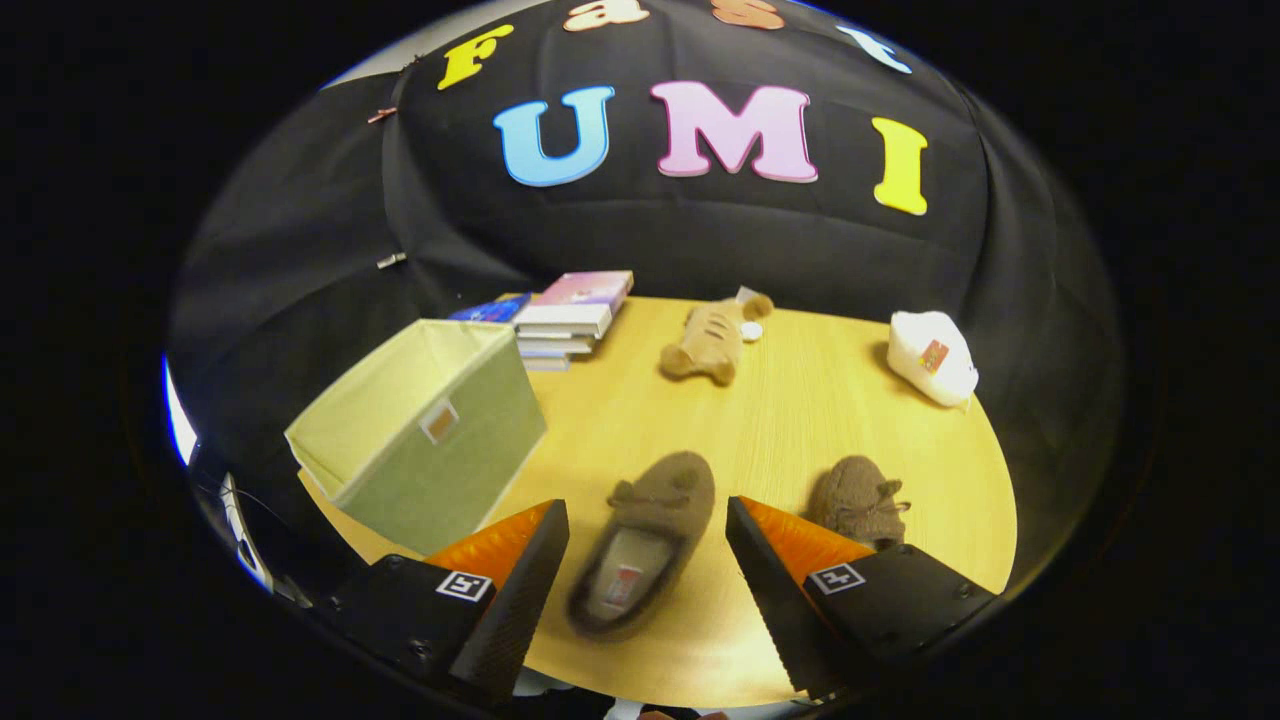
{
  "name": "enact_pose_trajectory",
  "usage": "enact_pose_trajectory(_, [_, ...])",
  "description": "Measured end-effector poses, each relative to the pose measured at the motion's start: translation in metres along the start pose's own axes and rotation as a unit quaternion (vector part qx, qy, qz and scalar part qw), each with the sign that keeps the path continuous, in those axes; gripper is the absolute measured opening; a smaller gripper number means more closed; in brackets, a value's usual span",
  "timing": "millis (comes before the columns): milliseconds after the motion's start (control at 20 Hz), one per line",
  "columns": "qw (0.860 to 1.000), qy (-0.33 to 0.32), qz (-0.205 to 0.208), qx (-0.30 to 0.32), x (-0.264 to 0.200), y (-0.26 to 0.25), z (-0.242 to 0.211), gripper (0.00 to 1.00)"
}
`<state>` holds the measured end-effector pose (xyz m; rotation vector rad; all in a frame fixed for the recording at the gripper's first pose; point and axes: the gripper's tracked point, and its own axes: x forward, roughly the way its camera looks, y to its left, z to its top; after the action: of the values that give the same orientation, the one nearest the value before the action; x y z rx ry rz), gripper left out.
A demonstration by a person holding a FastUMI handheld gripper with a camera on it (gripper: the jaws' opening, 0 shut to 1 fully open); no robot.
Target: Open the storage box then place both shoes into the box .Put the left shoe in first, then the right shoe, with the right side of both shoes facing outward in a uniform manner.
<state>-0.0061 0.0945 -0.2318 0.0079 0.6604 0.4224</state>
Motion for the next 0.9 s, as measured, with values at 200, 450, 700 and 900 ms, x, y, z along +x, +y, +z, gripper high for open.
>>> enact_pose_trajectory(200, [0.998, 0.058, -0.017, 0.018, 0.037, -0.03, -0.046, 0.99])
enact_pose_trajectory(450, [0.993, 0.08, -0.045, 0.07, 0.076, -0.034, -0.052, 0.91])
enact_pose_trajectory(700, [0.982, 0.128, -0.074, 0.119, 0.09, -0.02, -0.07, 0.49])
enact_pose_trajectory(900, [0.976, 0.129, -0.103, 0.142, 0.094, -0.023, -0.069, 0.15])
